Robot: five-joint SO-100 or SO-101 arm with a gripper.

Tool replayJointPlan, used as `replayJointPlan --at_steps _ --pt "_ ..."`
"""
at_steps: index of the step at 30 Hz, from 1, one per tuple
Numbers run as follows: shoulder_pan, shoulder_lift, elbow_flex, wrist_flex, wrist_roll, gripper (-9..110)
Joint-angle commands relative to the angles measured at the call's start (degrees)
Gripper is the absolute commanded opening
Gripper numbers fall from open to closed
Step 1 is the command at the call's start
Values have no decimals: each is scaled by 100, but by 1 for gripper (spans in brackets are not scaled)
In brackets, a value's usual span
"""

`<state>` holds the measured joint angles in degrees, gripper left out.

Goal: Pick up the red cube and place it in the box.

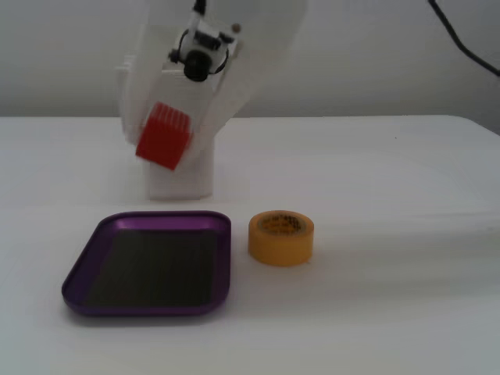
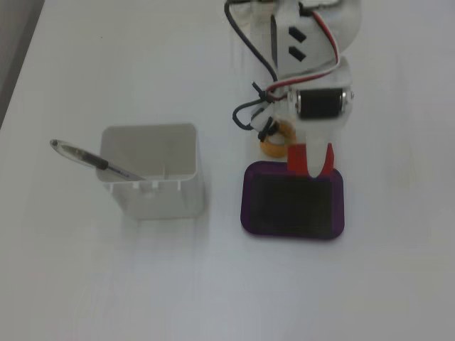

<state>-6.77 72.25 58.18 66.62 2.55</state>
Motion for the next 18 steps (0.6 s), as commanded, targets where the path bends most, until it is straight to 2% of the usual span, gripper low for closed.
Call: replayJointPlan --at_steps 1,18 --pt "-70 -492 -1072 272 158 -1" --pt "-141 -2839 -3120 1020 272 0"
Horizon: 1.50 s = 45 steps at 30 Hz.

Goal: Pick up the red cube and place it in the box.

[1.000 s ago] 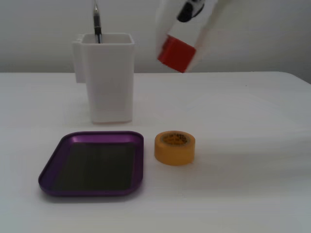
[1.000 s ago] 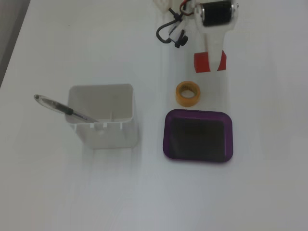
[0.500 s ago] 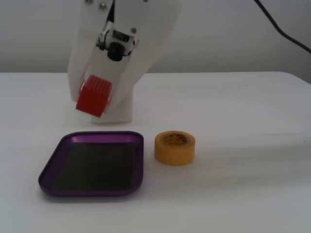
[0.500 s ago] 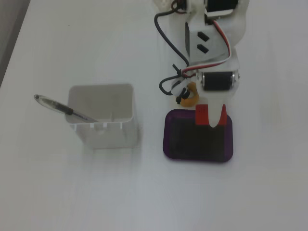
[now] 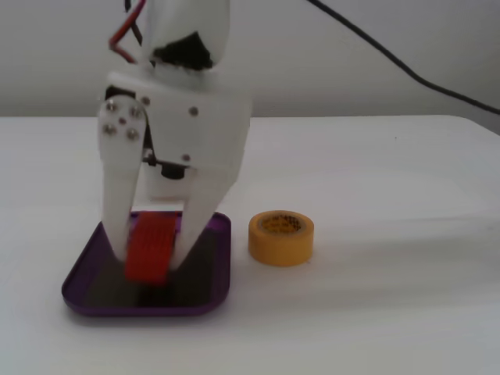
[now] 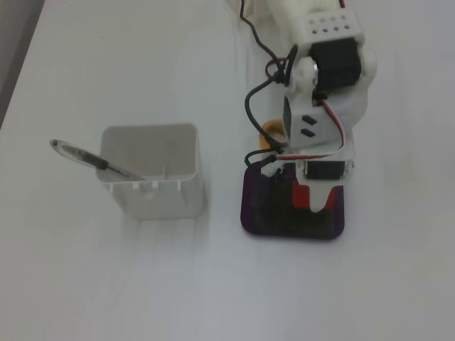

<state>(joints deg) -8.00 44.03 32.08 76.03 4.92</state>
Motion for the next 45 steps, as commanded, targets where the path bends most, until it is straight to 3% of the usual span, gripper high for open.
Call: replayJointPlan --at_steps 1,5,13,22,37,45 --pt "-18 -105 -659 132 35 0" --pt "-18 -396 -1204 422 26 3" --pt "-44 -492 -1916 1406 26 23" --pt "0 35 -2892 2188 -264 23" --pt "-9 5229 2426 2162 -563 23" --pt "62 7374 4869 1248 -501 23"
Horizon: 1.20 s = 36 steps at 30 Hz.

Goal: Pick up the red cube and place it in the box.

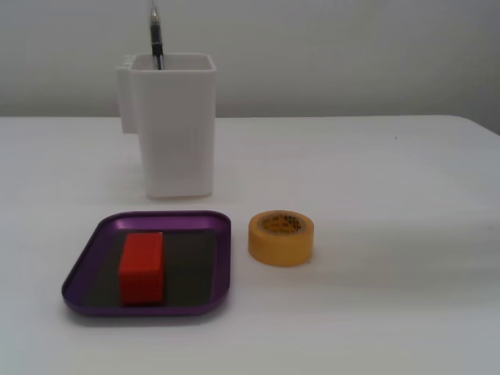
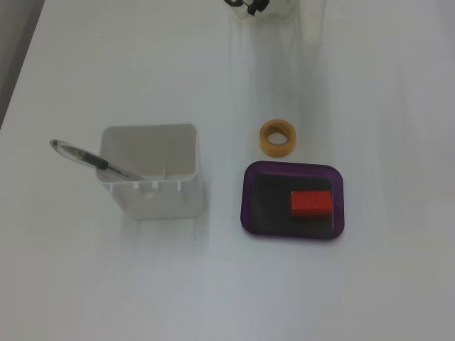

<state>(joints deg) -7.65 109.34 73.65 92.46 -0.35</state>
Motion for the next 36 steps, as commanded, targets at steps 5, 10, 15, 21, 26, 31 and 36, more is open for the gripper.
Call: replayJointPlan --at_steps 5,10,15,21,26,31,36 --pt "26 2048 2663 -1441 44 23" --pt "26 3393 4869 -2584 44 23" --pt "35 4720 6557 -3305 0 23" --pt "149 6038 7778 -3305 44 23" --pt "747 6908 8464 -3340 0 23" --pt "896 7699 9070 -3270 0 23" --pt "879 8561 9870 -3261 0 23"
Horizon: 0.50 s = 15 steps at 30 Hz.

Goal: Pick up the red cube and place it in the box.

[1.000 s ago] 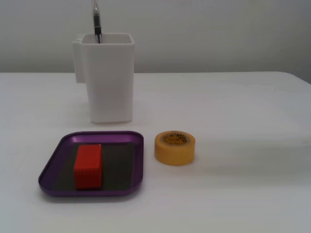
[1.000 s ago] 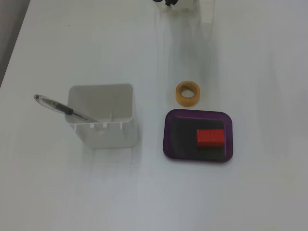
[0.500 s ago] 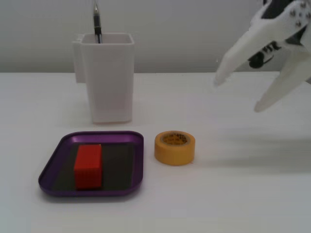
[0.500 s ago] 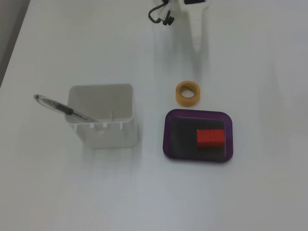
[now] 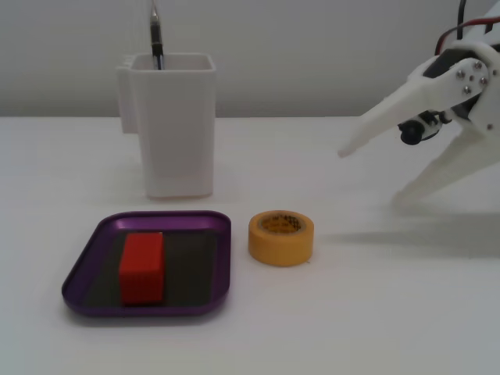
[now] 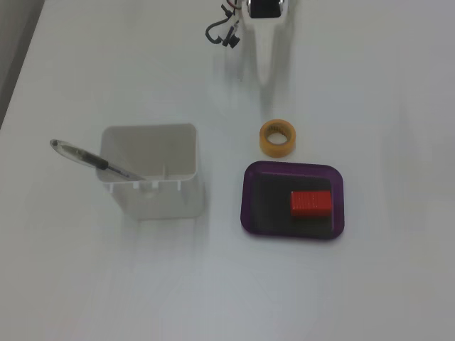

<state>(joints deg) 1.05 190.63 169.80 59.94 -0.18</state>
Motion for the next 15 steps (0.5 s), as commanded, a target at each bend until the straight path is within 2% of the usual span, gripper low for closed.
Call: replayJointPlan --at_steps 1,15 --pt "9 536 422 -9 -18 22" --pt "0 729 782 0 9 -1"
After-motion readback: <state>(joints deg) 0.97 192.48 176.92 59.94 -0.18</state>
